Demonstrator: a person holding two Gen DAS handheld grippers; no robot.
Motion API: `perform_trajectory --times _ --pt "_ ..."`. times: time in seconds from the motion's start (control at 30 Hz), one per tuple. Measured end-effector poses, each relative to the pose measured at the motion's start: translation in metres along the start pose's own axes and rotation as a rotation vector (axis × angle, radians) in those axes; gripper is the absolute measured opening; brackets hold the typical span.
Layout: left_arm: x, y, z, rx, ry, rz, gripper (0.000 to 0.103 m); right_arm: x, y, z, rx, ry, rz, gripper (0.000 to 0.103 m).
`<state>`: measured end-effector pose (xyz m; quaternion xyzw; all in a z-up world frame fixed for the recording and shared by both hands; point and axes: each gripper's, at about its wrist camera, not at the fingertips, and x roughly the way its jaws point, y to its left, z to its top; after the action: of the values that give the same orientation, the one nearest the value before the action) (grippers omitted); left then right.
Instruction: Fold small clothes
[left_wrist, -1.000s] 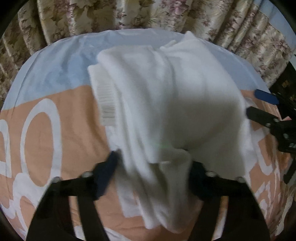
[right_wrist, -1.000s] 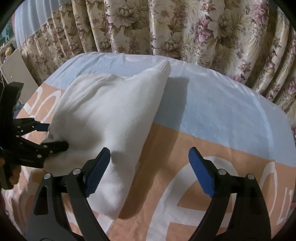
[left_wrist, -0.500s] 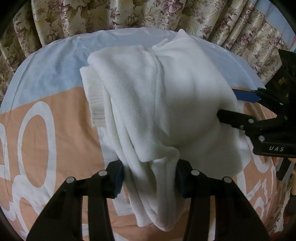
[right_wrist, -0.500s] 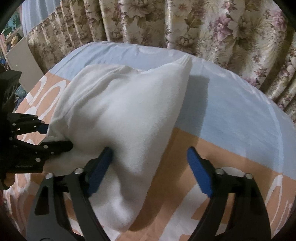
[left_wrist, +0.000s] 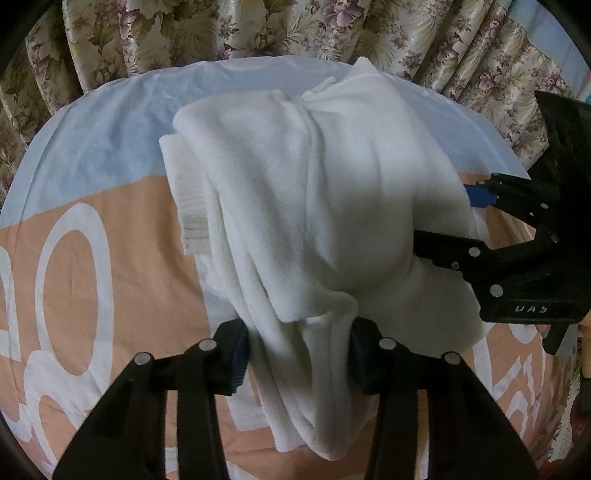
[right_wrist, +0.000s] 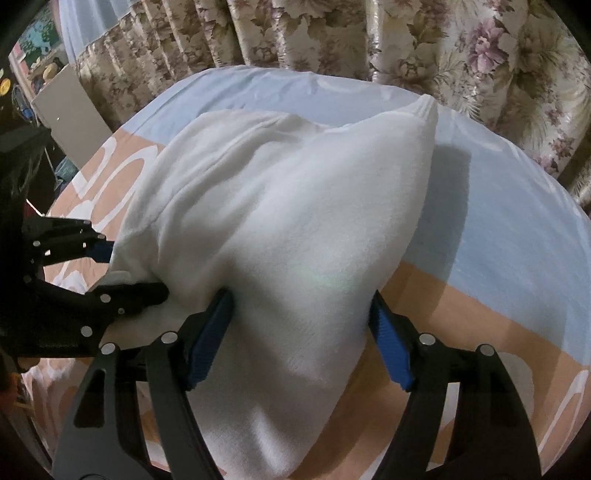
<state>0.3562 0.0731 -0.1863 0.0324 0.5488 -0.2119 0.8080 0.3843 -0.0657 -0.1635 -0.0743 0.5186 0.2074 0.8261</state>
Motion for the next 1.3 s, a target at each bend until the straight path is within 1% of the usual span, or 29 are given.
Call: perform_trajectory --times 0.03,0.07,0.1,0.13,0.17,0.23,0.3,0.4,1.0,1.17,1.3 --pt "0.0 0.0 0.0 0.002 -0.001 0.002 0.041 -0.002 0.003 0.0 -0.015 -0.007 -0.003 0.066" --pt "0.0 -0.002 0.0 0.001 -0.002 0.004 0.039 -0.003 0.005 0.0 -0.022 -0.013 -0.011 0.063" --pt "-0.001 -0.002 0.0 -0.002 -0.001 0.004 0.038 -0.004 0.008 -0.001 -0.029 -0.025 -0.022 0.059" --pt "-0.001 -0.002 0.001 -0.001 0.001 0.006 0.034 -0.005 0.009 -0.001 -0.032 -0.033 -0.029 0.057" --pt "-0.002 -0.003 0.001 -0.002 0.001 0.01 0.031 -0.006 0.011 -0.001 -0.037 -0.041 -0.037 0.053" --pt "-0.004 -0.003 0.001 -0.003 0.002 0.018 0.029 -0.009 0.013 -0.001 -0.05 -0.056 -0.047 0.043" --pt "-0.006 -0.006 0.001 0.007 -0.004 0.035 0.027 -0.011 0.016 -0.002 -0.064 -0.067 -0.057 0.04" --pt "-0.007 -0.009 0.001 0.013 -0.01 0.049 0.026 -0.012 0.018 -0.003 -0.083 -0.08 -0.071 0.039" --pt "-0.013 -0.007 0.002 -0.015 -0.027 0.046 0.024 -0.016 0.021 -0.002 -0.081 -0.103 -0.077 0.036" --pt "-0.024 -0.012 0.007 -0.025 -0.042 0.064 0.024 -0.028 0.023 0.004 -0.09 -0.127 -0.08 0.034" --pt "-0.046 -0.024 0.013 -0.021 -0.079 0.084 0.023 -0.045 0.026 0.008 -0.105 -0.166 -0.088 0.033"
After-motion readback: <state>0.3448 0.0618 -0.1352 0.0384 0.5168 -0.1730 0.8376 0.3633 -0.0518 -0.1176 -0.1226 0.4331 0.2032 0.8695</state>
